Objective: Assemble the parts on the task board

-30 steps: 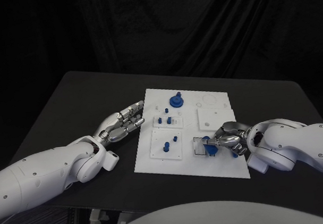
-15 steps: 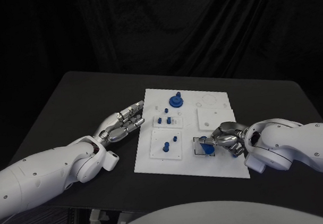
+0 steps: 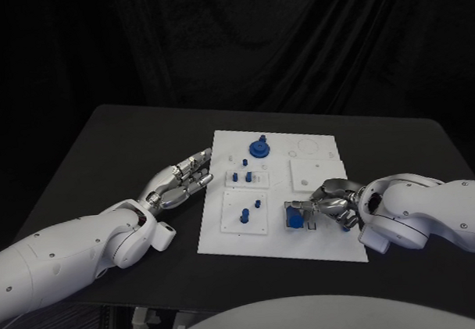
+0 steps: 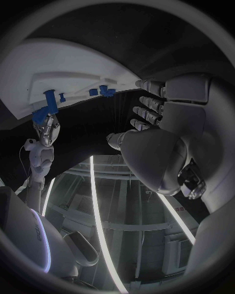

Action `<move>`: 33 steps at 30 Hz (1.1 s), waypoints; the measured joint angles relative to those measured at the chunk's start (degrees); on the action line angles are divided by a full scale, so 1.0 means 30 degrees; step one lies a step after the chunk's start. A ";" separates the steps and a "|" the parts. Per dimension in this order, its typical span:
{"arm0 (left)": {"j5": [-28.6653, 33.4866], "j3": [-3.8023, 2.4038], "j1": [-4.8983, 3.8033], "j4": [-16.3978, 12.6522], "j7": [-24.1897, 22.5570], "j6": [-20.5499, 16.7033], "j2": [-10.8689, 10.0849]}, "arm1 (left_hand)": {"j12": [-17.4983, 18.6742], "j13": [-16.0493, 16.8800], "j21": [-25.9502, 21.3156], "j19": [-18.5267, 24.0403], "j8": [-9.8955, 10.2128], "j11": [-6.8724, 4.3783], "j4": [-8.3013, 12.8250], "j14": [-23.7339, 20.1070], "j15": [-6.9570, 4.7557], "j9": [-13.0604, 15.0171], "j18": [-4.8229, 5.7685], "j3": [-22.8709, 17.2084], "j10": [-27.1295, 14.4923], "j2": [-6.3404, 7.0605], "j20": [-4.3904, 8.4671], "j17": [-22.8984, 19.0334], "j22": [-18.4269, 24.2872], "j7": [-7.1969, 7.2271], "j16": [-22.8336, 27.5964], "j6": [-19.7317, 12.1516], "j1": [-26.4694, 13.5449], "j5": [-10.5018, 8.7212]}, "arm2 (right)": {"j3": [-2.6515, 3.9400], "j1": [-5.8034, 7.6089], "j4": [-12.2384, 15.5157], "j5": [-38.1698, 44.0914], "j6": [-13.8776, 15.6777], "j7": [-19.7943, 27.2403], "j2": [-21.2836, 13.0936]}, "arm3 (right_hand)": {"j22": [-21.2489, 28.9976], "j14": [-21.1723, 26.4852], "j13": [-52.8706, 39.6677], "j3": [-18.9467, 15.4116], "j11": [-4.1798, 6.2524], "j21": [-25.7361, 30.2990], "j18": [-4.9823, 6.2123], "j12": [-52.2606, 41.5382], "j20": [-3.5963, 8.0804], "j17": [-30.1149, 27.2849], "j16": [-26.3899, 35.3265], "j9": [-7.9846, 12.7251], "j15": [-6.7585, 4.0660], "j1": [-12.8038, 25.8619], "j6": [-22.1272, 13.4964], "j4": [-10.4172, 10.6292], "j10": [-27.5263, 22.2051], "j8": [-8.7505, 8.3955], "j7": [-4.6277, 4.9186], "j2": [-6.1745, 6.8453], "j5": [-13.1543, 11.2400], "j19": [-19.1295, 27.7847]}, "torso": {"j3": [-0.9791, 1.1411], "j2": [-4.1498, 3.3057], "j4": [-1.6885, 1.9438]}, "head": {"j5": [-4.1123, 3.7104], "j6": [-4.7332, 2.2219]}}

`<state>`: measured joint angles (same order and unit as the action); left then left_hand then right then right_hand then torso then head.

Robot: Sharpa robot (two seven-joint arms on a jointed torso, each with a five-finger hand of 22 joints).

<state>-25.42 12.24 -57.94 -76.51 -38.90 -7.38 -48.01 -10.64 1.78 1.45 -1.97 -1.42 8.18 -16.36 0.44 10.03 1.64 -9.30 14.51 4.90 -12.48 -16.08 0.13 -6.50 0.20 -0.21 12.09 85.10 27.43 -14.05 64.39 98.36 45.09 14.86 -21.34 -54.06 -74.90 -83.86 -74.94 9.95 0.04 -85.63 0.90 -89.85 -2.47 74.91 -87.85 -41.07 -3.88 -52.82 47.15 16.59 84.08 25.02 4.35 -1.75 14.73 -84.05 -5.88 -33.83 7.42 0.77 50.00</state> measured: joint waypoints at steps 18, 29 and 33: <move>0.0000 0.0002 0.0023 -0.0019 0.0000 0.0076 -0.0013 | 0.0000 -0.0001 0.0000 0.0000 0.0000 0.0000 0.0000 0.0000 0.0000 0.0000 0.0001 0.0000 0.0000 -0.0079 0.0000 0.0004 0.0000 0.0000 0.0000 0.0000 -0.0080 0.0000 | 0.0003 0.0000 0.0099 0.0483 -0.0003 0.0200 -0.0180 | 0.0000 -0.0050 0.0004 -0.0483 -0.0003 0.0093 -0.0002 0.0000 0.0000 0.0000 0.0000 0.0097 0.0051 0.0071 -0.0150 -0.0118 -0.0005 0.0000 0.0127 -0.0074 -0.0655 0.0000 | 0.0004 -0.0009 0.0002 | 0.0031 0.0000; 0.0000 0.0002 0.0065 -0.0040 0.0000 0.0113 -0.0059 | 0.0000 -0.0001 0.0000 0.0000 0.0000 0.0000 0.0000 -0.0052 0.0051 -0.0001 0.0001 -0.0001 0.0000 -0.0079 0.0000 0.0007 -0.0038 -0.0068 0.0000 0.0068 -0.0079 0.0000 | -0.0006 0.0000 0.1080 0.3676 0.0918 0.1471 -0.0954 | 0.0000 -0.0051 0.0006 -0.1187 -0.0064 0.0093 -0.0001 0.0000 0.0000 0.0000 0.0000 -0.0736 0.0051 -0.1500 -0.0917 -0.1076 -0.0074 0.1678 0.0017 0.0429 -0.0959 0.0000 | 0.0011 -0.0007 0.0007 | 0.0004 0.0000; 0.0001 0.0002 0.0075 -0.0041 0.0000 0.0122 -0.0066 | 0.0000 0.0000 0.0000 0.0000 0.0000 -0.0001 -0.0001 -0.0052 0.0051 -0.0001 0.0000 0.0000 0.0000 -0.0079 0.0000 0.0008 -0.0038 -0.0068 0.0000 0.0068 -0.0079 0.0000 | -0.0010 0.0000 0.1281 0.4603 0.1055 0.1832 -0.1118 | 0.0000 -0.0050 0.0006 -0.1660 -0.0064 0.0084 -0.0002 0.0000 0.0001 0.0000 0.0000 -0.1429 0.0051 -0.1810 -0.1426 -0.0963 -0.0074 0.2807 -0.0049 0.0265 -0.1171 0.0000 | 0.0015 -0.0004 -0.0002 | -0.0018 0.0000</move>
<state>-25.42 12.24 -57.72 -76.64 -38.90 -7.01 -48.21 -10.64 1.78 1.45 -1.97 -1.42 8.18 -16.36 0.28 10.18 1.64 -9.30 14.51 4.90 -12.72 -16.08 0.16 -6.61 -0.01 -0.21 12.30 84.86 27.43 -14.08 64.39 102.20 58.90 18.03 -15.85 -57.41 -74.90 -84.01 -74.92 4.97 -0.15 -85.38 0.90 -89.85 -2.47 74.91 -87.85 -45.36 -3.73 -58.25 42.87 13.70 83.86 33.44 4.20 -0.95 11.22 -84.05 -5.84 -33.84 7.41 0.72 50.00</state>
